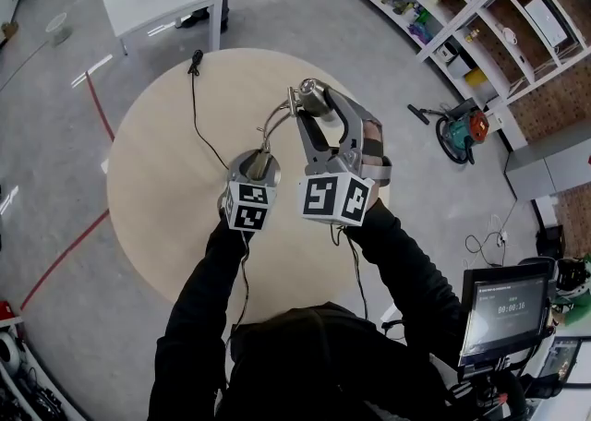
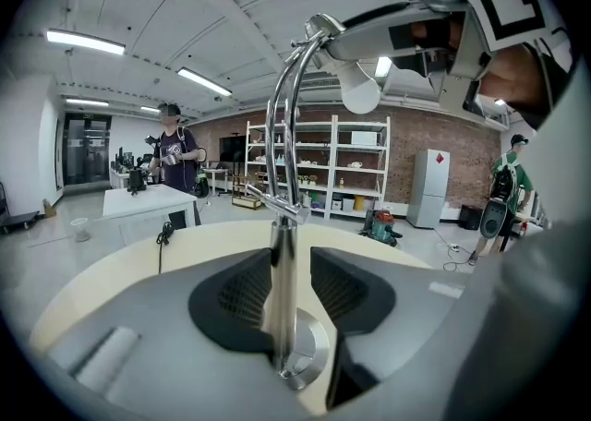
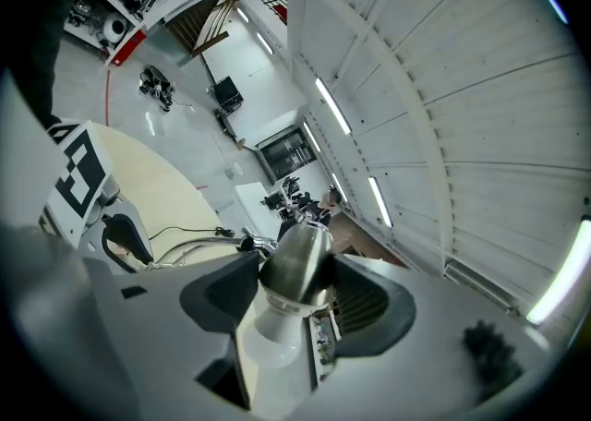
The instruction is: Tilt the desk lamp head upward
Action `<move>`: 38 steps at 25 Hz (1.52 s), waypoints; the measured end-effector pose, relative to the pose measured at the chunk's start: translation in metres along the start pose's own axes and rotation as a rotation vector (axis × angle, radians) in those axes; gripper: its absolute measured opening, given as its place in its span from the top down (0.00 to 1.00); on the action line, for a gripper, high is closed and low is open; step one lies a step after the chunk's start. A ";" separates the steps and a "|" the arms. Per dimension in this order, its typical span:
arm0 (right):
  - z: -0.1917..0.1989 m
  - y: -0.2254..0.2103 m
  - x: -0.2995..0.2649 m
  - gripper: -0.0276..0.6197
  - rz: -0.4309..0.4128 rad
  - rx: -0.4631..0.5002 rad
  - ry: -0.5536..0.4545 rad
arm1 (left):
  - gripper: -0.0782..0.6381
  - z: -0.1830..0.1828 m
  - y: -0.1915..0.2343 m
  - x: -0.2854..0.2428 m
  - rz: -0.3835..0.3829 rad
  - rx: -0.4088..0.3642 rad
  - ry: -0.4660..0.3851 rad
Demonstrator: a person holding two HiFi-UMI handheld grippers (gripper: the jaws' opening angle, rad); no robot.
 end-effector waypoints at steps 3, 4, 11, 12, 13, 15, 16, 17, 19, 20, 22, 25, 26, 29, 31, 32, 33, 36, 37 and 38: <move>-0.005 0.000 0.000 0.55 -0.005 0.034 -0.018 | 0.70 -0.002 -0.002 0.000 0.003 -0.001 -0.001; -0.007 0.000 0.001 0.55 -0.006 0.042 -0.022 | 0.70 -0.002 -0.003 0.001 0.004 -0.001 -0.001; -0.017 0.001 0.002 0.55 -0.011 0.079 -0.037 | 0.70 -0.004 -0.002 0.004 0.016 0.001 -0.012; -0.017 0.001 0.000 0.55 -0.012 0.081 -0.037 | 0.70 -0.005 -0.002 0.002 0.018 0.004 -0.017; -0.016 0.001 -0.001 0.55 -0.013 0.082 -0.037 | 0.70 -0.004 -0.002 0.001 0.019 0.009 -0.024; -0.015 0.002 -0.001 0.55 -0.014 0.082 -0.033 | 0.70 -0.003 -0.002 0.000 0.019 0.024 -0.044; -0.015 0.002 -0.001 0.55 -0.014 0.080 -0.032 | 0.70 -0.002 -0.001 0.000 0.019 0.032 -0.057; -0.016 0.002 -0.002 0.55 -0.014 0.079 -0.029 | 0.70 -0.002 0.000 0.000 0.020 0.041 -0.072; -0.015 0.000 -0.004 0.55 -0.014 0.078 -0.023 | 0.70 -0.003 0.001 -0.001 0.026 0.055 -0.107; -0.014 -0.001 -0.004 0.55 -0.014 0.079 -0.020 | 0.70 -0.005 0.001 -0.002 0.032 0.062 -0.124; -0.013 -0.003 -0.004 0.55 -0.014 0.082 -0.012 | 0.70 -0.007 0.001 -0.002 0.051 0.079 -0.144; -0.013 -0.005 -0.006 0.55 -0.018 0.081 -0.003 | 0.71 -0.007 0.004 -0.001 0.073 0.111 -0.158; -0.012 -0.006 -0.007 0.55 -0.018 0.081 -0.001 | 0.71 -0.007 0.005 -0.001 0.079 0.119 -0.161; -0.012 -0.005 -0.011 0.55 -0.008 0.074 -0.004 | 0.71 -0.007 0.011 0.001 0.094 0.118 -0.170; -0.011 -0.006 -0.009 0.54 -0.011 0.040 -0.012 | 0.71 -0.014 0.013 0.011 0.100 0.102 -0.189; -0.010 -0.009 -0.006 0.54 -0.017 0.009 -0.015 | 0.71 -0.021 0.013 0.017 0.100 0.089 -0.202; -0.009 -0.012 -0.001 0.54 -0.025 -0.029 -0.018 | 0.71 -0.029 0.013 0.025 0.100 0.071 -0.218; 0.000 -0.021 0.013 0.54 -0.035 -0.155 -0.040 | 0.70 -0.056 0.015 0.045 0.084 0.019 -0.269; 0.004 -0.021 0.016 0.54 -0.039 -0.199 -0.046 | 0.71 -0.063 0.016 0.051 0.075 0.008 -0.283; 0.009 -0.020 0.018 0.54 -0.046 -0.235 -0.048 | 0.70 -0.069 0.016 0.054 0.066 -0.002 -0.293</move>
Point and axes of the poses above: the fingertips, and each gripper's own axes: x backward along the fingers, y to its left, z out of its underside, the point moved 4 cm from there along x, backward along the fingers, and after that the axes turned 7 degrees about -x, right-handed, at the moved point
